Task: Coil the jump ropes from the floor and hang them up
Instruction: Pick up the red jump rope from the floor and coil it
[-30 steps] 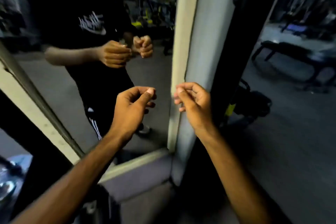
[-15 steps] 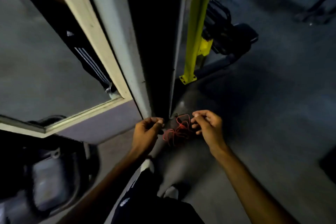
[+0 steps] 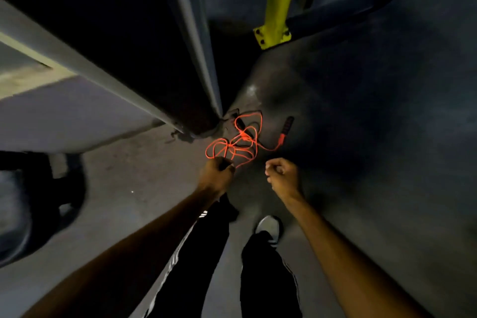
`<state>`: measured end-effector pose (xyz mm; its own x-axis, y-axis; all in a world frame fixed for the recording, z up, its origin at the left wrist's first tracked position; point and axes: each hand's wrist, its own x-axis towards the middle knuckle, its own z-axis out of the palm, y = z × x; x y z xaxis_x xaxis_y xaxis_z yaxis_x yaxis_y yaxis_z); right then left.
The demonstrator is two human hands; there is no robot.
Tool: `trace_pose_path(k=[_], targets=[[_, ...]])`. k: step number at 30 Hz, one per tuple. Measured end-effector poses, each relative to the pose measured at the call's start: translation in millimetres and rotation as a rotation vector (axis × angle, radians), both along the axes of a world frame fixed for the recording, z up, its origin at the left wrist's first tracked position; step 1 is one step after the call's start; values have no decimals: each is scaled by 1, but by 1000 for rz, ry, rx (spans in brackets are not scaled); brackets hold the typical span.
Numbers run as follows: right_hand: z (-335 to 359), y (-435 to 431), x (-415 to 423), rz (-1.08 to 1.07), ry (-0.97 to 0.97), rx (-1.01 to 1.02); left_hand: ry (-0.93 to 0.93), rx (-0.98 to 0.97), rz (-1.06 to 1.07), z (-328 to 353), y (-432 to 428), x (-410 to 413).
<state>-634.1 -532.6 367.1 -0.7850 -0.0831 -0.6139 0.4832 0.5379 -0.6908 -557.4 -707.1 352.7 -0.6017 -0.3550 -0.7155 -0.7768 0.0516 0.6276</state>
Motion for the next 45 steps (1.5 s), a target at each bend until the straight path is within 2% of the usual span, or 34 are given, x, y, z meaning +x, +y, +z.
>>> trace_pose_path(k=[4, 8, 11, 14, 19, 22, 26, 31, 33, 35, 37, 39, 41, 45], targets=[[-173, 10, -6, 89, -3, 127, -65, -43, 14, -127, 27, -6], [-291, -7, -33, 138, -67, 180, -59, -97, -28, -234, 41, -23], [-369, -17, -54, 180, 86, 257, -52, -133, -50, -307, 39, -38], [-406, -28, -73, 230, 256, 344, 14, -235, -58, -344, 33, -61], [-425, -35, -96, 333, 287, 546, 90, -298, -15, -366, 27, -84], [-411, -27, -90, 482, 261, 543, 79, -238, -17, -359, 28, -76], [-360, -17, -72, 390, 166, 359, 57, -222, -35, -310, 24, -54], [-223, -14, -56, 470, 352, 211, 76, -234, 49, -181, 31, -41], [-168, -12, -48, 498, 364, 159, 107, -258, 22, -126, 35, -42], [-114, -12, -40, 416, 226, 40, 80, -294, -132, -79, 38, -40], [-68, -11, -30, 276, 6, -180, 13, -301, -288, -39, 45, -32], [-19, -6, -21, 213, -118, -335, 109, -226, -364, 3, 54, -18], [33, 0, -12, 212, -155, -399, 221, -117, -378, 38, 63, 2], [125, 15, 6, 90, -188, -444, 184, 56, -257, 105, 72, 48]])
